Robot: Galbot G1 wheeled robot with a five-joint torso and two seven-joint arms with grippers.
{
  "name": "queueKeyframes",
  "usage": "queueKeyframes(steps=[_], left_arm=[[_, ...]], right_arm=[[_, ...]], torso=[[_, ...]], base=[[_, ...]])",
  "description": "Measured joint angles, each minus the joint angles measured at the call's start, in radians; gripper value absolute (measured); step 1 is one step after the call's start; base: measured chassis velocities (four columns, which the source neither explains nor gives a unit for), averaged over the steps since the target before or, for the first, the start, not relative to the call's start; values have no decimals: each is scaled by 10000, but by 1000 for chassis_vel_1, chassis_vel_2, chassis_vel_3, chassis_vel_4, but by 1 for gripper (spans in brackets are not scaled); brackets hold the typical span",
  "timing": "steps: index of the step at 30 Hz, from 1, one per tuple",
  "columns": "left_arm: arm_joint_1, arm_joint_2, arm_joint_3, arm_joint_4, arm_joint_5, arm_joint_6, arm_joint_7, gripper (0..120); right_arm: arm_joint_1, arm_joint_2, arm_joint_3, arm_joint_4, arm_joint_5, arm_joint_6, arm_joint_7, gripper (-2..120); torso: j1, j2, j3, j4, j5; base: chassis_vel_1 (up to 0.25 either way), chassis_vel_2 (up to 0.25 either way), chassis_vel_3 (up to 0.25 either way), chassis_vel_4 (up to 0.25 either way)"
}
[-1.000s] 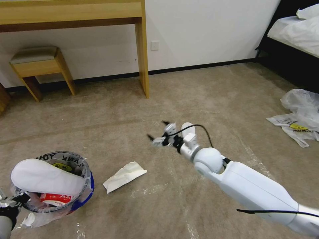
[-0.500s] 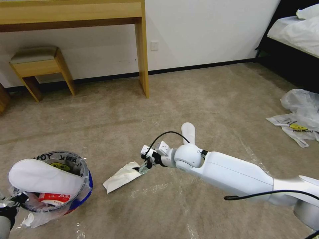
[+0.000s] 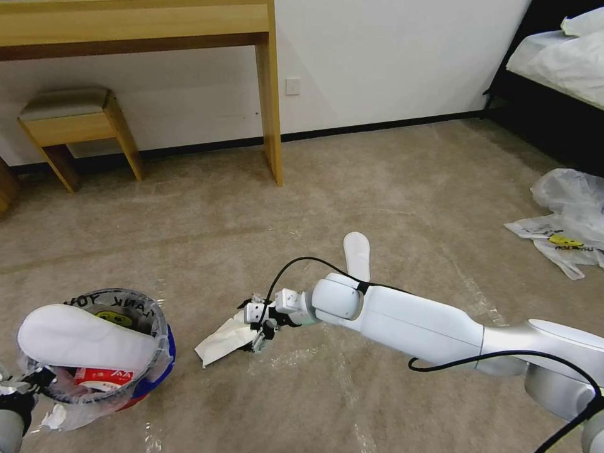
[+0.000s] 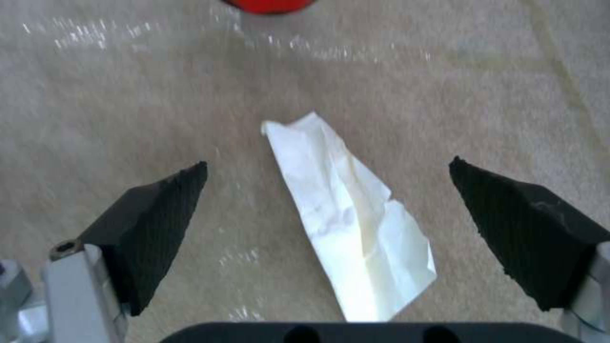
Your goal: Pick up the trash bin and place the garbage on the floor into it.
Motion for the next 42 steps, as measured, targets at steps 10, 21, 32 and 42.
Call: queueKeyframes(steps=[10, 21, 32, 42], left_arm=[[35, -50, 27, 17, 85, -9, 2, 1], [122, -65, -71, 29, 124, -18, 5, 1], [265, -151, -293, -40, 120, -33, 5, 1], [273, -167, -320, -39, 91, -45, 7, 1]], right_arm=[[-615, 314, 39, -1252, -354, 255, 405, 93], [-1365, 837, 353, -3206, -383, 1290, 746, 94], [-1646, 1595, 653, -4921, -586, 2190, 791, 95], [-1535, 2028, 906, -5806, -667, 2658, 822, 97]], torso=[[0, 0, 0, 0, 1], [0, 0, 0, 1, 1], [0, 0, 0, 2, 1], [0, 0, 0, 2, 1]], base=[[0, 0, 0, 0], [0, 0, 0, 0], [0, 0, 0, 0], [0, 0, 0, 0]])
